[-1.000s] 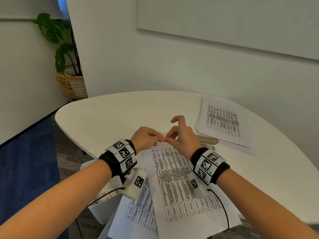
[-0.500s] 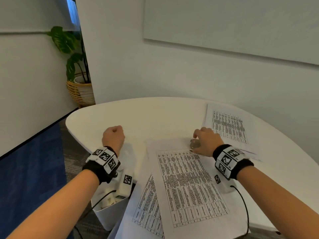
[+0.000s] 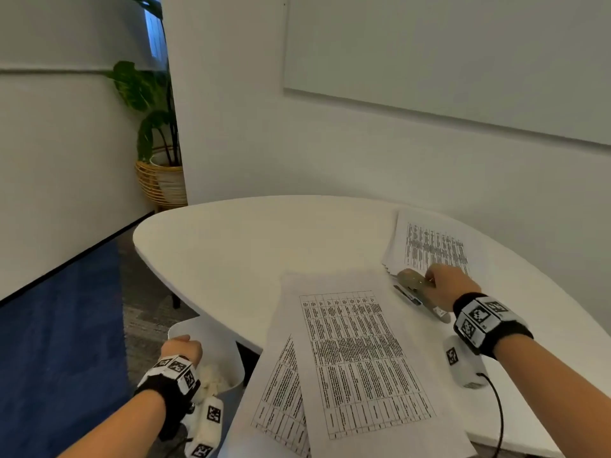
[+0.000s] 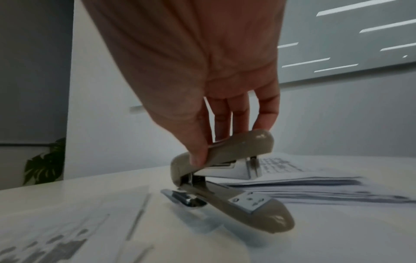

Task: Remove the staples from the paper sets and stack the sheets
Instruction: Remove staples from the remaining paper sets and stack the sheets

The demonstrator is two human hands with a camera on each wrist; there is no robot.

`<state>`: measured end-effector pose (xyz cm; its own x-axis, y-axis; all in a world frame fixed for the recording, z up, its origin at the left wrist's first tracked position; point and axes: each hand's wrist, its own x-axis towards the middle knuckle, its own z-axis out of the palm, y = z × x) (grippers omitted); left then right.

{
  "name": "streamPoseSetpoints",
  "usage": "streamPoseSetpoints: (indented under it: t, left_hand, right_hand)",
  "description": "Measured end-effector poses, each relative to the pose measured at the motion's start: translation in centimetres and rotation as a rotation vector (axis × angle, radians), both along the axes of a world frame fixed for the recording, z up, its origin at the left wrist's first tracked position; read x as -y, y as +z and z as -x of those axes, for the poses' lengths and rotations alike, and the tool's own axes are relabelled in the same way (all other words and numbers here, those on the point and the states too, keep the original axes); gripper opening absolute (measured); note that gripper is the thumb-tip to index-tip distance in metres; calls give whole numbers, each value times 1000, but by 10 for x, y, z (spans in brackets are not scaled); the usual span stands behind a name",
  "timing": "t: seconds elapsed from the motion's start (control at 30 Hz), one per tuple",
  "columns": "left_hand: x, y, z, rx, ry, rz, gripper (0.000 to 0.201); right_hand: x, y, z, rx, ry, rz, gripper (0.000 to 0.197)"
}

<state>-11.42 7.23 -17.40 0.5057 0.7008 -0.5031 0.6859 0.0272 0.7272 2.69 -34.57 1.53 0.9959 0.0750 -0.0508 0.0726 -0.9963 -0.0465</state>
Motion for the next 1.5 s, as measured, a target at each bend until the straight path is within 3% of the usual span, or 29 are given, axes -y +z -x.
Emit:
streamPoseSetpoints:
  t: [0.07,0.2,0.33,0.4,0.43,0.53,0.6,0.77,0.83,0.93,1.0,1.07,1.13,1.2,1.23,1.3,1.43,1.5]
  left_hand:
    - [-8,-17,-9,16,-44,-19,35]
    - [28,41,4,164,-167,53,25]
    - [69,82,23,43,-445,275,31]
    - [76,96,29,-46,-564,256,35]
    - [79,102,30,-71,-603,247,37]
    - [88,123,30,-117,-711,222,43]
    - [96,136,26,-102,-776,205,46]
    - [125,157,8,-53,-917,28,54]
    - [134,157,-1,-35,-998,-122,47]
    - [142,154,-10,14,-1045,-378,56]
    - [144,159,-11,156,-989,-445,56]
    - [141,166,-12,353,-878,-397,56]
    - [136,176,-15,497,-758,-355,61]
    - [131,184,-20,607,-697,-358,56]
    - [131,191,-22,675,-685,-337,48]
    - [136,203,-24,787,-682,-272,39]
    - [149,221,-29,918,-641,-180,48]
    - [148,228,-34,951,-591,-156,53]
  right_hand:
    - [13,-3,1,-5,-65,44,18]
    - [24,-12,7,-60,-106,118,29]
    - [13,-17,21,144,156,96,31]
    - [2,-16,32,45,333,48,32]
    - [-3,-16,37,-28,391,42,40]
    - [-16,-20,51,-228,446,81,88]
    - [-20,-27,57,-308,460,115,103]
    - [-27,-35,65,-381,411,104,111]
    - [-30,-37,67,-381,403,87,112]
    - [-30,-38,67,-372,411,56,114]
    - [-26,-35,69,-355,402,-23,125]
    - [-19,-35,64,-263,305,-174,124]
    - [-10,-33,53,-126,116,-425,126]
    - [-6,-21,47,-110,-60,-765,138]
    - [-7,-13,47,-115,-102,-940,136]
    - [-16,8,53,-85,-94,-1150,110]
    - [-33,46,57,117,90,-1230,41]
    - [-34,62,55,201,179,-1298,27]
